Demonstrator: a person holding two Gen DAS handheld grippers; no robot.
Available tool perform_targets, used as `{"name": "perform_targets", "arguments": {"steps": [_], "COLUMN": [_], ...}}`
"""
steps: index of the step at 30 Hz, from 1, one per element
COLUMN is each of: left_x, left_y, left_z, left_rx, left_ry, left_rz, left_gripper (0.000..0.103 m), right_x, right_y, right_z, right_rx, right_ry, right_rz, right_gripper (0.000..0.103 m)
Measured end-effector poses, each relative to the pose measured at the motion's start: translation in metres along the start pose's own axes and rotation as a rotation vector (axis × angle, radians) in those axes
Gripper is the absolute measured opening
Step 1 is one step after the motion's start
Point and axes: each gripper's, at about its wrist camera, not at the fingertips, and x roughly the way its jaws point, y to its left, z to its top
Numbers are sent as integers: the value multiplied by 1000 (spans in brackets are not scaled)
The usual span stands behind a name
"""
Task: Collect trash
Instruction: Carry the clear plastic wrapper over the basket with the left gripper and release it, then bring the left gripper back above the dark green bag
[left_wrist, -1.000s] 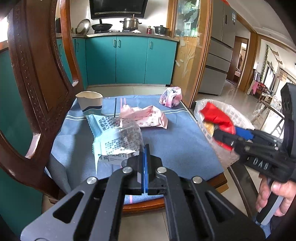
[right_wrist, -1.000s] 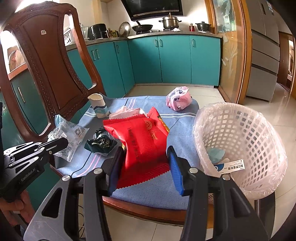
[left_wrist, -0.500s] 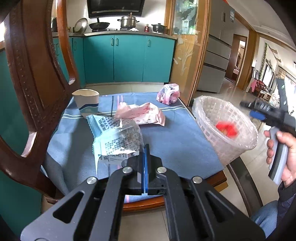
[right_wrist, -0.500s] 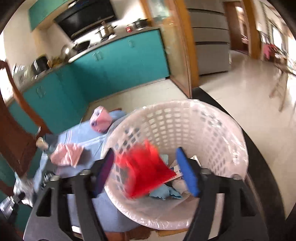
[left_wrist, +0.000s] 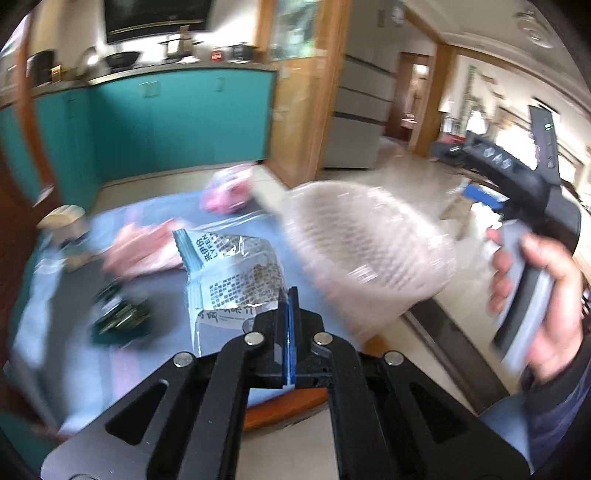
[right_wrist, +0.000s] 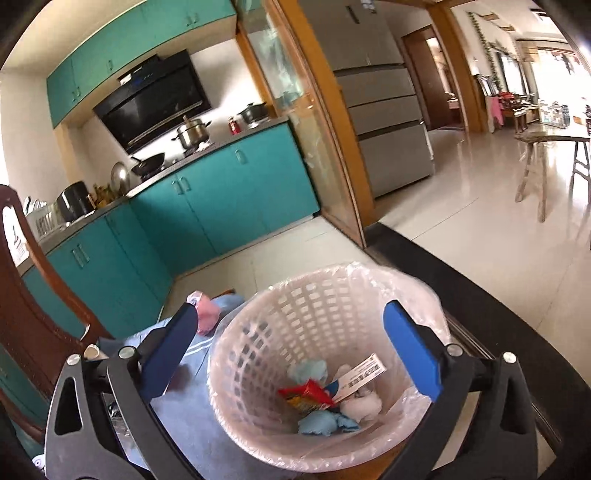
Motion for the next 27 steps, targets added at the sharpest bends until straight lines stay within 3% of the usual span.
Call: {"name": "perform_targets", "arguments": {"steps": [7, 9, 10, 11, 14, 17, 23, 27], "left_x": [84, 112, 116, 118, 100, 56, -38, -59], "left_y": [-70, -71, -69, -64, -44, -17, 45, 85], "left_z": [65, 68, 67, 64, 49, 34, 7, -16], "left_rx": [80, 72, 64, 49, 6, -1, -44, -90], "left_ry": [34, 78, 86, 83, 71, 25, -81, -86], "left_rz": [-143, -94, -69, -29, -4, 64, 225, 348], "left_gripper": [3, 37, 67, 71, 84, 93, 99, 99], "right_x": [-5, -5, -5, -5, -3, 1, 7, 5], "right_y": [-31, -35, -35, -34, -27, -14, 31, 74], "right_z": [8, 8, 8, 8, 6, 2, -18, -45], "right_rx": [99, 114, 114, 109, 81, 46, -90, -229], "right_ry": [-36, -35, -29, -26, -14, 5, 70, 119], "right_rz": [-56, -54, -49, -47, -29, -8, 74, 133], "right_gripper": [98, 98, 98, 98, 98, 98, 98, 98]}}
